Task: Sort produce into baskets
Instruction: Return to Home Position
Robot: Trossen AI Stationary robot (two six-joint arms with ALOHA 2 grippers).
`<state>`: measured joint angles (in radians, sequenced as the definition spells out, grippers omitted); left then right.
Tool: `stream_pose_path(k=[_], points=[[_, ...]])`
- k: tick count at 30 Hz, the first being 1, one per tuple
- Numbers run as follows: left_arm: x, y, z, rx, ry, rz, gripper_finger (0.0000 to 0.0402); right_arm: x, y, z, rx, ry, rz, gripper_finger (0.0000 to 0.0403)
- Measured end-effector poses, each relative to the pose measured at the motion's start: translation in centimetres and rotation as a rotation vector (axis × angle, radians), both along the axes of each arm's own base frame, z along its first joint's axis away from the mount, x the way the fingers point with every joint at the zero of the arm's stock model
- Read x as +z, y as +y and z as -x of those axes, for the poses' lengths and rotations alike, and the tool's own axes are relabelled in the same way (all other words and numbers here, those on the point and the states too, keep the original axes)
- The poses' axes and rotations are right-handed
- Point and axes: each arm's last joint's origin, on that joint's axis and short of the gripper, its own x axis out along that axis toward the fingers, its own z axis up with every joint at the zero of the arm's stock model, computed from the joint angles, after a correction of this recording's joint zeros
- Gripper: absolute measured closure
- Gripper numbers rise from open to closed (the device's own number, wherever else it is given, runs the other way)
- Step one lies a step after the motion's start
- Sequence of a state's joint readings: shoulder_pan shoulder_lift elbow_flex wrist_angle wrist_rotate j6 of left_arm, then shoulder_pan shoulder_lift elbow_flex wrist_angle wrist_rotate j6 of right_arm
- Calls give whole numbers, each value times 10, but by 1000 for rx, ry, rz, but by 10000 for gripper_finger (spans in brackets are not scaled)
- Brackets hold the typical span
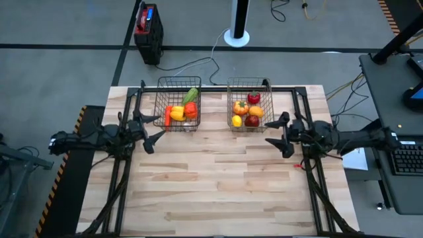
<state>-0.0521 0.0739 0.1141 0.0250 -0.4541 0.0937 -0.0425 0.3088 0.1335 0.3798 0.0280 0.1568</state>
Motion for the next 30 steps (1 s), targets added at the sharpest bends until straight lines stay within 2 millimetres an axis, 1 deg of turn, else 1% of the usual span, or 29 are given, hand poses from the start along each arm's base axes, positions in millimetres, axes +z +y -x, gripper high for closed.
stream_pose_path(k=[6, 9, 11, 13, 18, 20, 26, 30], points=[[-18, 0, 1, -2, -22, 30, 90, -8, 1, 15, -1, -94, 3, 79], [-26, -1, -2, -24, -39, 66, 90, -18, 1, 19, 1, -123, -2, 78], [-26, -2, -4, -83, -30, 83, 90, -23, 1, 20, 2, -106, -9, 79], [-28, -3, -5, -98, -14, 91, 90, -26, 1, 21, 2, -73, -11, 82], [-31, -3, -7, -105, 23, 98, 90, -29, 1, 21, -16, -39, 53, 91], [-33, -3, -9, -96, 48, 98, 90, -30, 0, 21, -55, -28, 81, 96], [-39, -3, -13, -84, 118, 99, 90, -31, -1, 20, -82, -6, 102, 109], [-42, -3, -15, -79, 145, 134, 90, -36, -1, 19, -81, 42, 112, 114]])
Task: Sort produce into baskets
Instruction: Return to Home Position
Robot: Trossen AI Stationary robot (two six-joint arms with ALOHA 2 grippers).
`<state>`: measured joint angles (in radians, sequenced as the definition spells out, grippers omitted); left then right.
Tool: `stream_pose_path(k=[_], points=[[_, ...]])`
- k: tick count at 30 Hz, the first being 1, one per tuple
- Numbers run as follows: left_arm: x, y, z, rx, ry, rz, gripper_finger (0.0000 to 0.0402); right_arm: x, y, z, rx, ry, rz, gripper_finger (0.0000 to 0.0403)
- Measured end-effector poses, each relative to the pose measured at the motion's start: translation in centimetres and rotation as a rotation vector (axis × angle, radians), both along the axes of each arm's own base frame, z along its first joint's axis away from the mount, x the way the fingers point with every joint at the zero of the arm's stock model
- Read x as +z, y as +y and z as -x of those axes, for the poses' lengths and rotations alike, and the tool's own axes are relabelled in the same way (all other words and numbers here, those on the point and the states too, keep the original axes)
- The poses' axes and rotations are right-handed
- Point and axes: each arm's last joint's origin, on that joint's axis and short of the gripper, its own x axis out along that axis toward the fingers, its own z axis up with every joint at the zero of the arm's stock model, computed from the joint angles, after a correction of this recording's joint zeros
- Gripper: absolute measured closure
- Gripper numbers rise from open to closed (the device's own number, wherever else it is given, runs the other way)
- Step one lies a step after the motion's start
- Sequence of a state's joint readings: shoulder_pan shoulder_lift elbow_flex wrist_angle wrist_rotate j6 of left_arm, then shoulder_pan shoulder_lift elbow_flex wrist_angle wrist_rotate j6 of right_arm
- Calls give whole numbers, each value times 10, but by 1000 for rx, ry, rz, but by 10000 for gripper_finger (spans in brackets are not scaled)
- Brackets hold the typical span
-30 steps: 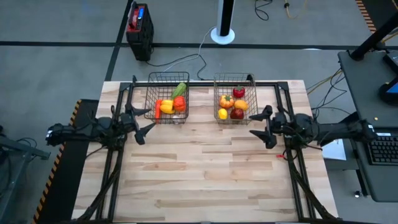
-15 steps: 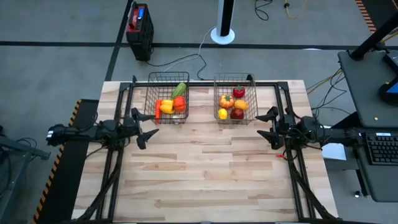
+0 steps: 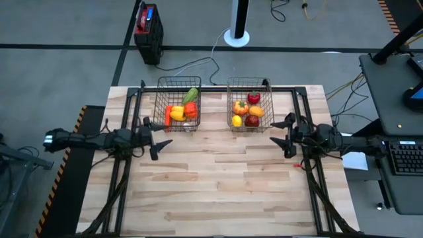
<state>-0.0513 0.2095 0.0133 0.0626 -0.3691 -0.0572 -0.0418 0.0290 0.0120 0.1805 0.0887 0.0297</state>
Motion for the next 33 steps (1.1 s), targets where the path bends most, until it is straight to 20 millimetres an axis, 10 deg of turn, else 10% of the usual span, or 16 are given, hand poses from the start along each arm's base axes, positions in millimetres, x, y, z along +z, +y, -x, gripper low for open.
stream_pose_path(k=[33], points=[[3, -2, -3, -48, -34, 63, 90, -4, 0, -1, 14, 32, -90, 115]])
